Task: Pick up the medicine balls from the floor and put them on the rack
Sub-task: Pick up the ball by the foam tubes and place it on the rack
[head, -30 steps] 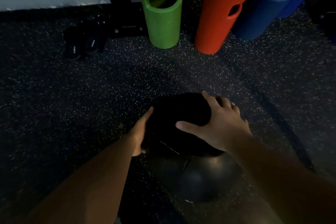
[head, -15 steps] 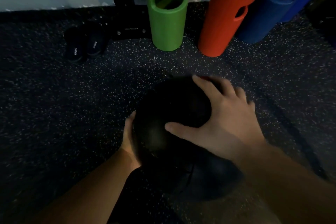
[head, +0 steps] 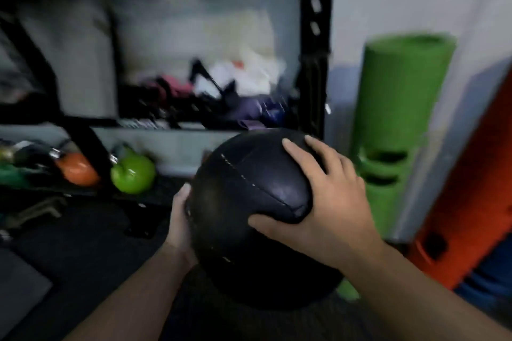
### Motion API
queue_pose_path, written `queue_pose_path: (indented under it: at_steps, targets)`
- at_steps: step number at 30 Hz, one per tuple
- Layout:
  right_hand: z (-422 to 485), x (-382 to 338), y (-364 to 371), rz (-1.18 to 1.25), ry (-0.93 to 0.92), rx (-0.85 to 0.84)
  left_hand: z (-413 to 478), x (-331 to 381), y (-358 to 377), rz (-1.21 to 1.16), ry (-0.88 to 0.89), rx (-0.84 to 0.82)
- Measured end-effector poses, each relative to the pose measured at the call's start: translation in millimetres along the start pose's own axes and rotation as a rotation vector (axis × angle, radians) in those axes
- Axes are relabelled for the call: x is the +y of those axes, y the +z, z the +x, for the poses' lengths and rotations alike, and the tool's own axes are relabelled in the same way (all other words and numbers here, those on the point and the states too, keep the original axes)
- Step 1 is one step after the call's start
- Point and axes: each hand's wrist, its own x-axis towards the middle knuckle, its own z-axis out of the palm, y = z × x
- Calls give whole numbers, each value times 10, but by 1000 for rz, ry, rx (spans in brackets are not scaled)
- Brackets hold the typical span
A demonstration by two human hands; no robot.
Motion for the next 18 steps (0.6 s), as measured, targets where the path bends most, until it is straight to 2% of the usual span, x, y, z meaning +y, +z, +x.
queue_pose_path:
  at_steps: [4, 7, 9, 13, 18]
  targets:
    - [965, -1413, -818, 243, -188, 167, -658, 2343, 416, 135, 206, 75]
    - [1527, -2534, -1279, 387, -321, 267, -1135, 3801, 409, 221, 352, 155]
    - [1846, -3229, -1506, 436, -401, 327, -1478, 4649, 392, 180, 468, 179]
    - [2292, -4430, -1790, 474, -504, 376, -2027, 5863, 223, 150, 594, 163]
    - [2603, -5499, -1751, 494, -584, 381, -2329, 6756, -297, 110, 709, 177]
